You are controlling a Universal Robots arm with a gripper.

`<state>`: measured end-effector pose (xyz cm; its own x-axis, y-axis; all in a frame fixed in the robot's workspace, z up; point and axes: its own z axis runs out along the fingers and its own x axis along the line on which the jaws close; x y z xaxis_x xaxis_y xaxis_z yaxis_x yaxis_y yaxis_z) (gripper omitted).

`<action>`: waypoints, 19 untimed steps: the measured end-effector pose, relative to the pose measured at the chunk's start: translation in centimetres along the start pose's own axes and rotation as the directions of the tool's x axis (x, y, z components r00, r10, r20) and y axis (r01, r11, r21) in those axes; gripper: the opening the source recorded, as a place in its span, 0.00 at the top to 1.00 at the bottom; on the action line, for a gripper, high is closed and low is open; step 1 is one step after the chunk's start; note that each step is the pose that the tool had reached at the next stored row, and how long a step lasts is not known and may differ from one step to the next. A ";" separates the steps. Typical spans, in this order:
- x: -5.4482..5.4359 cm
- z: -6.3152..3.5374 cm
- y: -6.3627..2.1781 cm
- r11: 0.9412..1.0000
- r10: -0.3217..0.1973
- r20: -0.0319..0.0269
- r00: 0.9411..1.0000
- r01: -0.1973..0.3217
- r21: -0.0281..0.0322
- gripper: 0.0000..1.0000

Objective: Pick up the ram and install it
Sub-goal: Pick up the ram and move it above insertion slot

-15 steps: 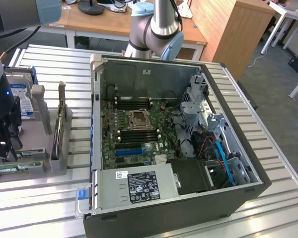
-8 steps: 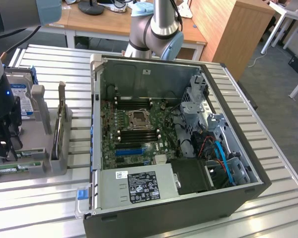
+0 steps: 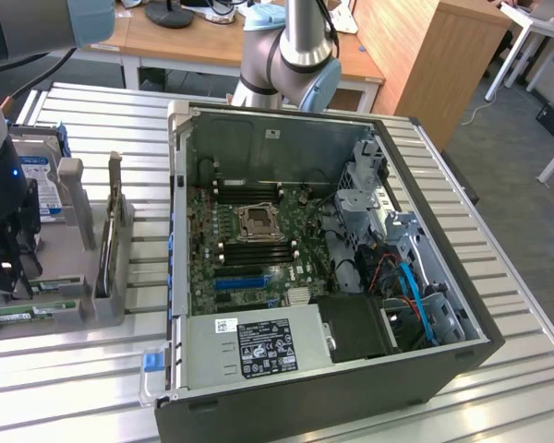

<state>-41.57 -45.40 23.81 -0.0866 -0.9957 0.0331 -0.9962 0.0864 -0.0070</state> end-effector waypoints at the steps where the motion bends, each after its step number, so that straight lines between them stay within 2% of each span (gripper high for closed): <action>1: 0.0 0.05 0.01 1.000 0.000 0.000 1.000 0.000 0.000 0.64; 19: 0.0 0.81 0.04 1.000 0.000 0.000 1.000 0.000 0.000 0.64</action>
<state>-41.60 -45.40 23.00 -0.0866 -0.9957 0.0331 -0.9962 0.0865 -0.0070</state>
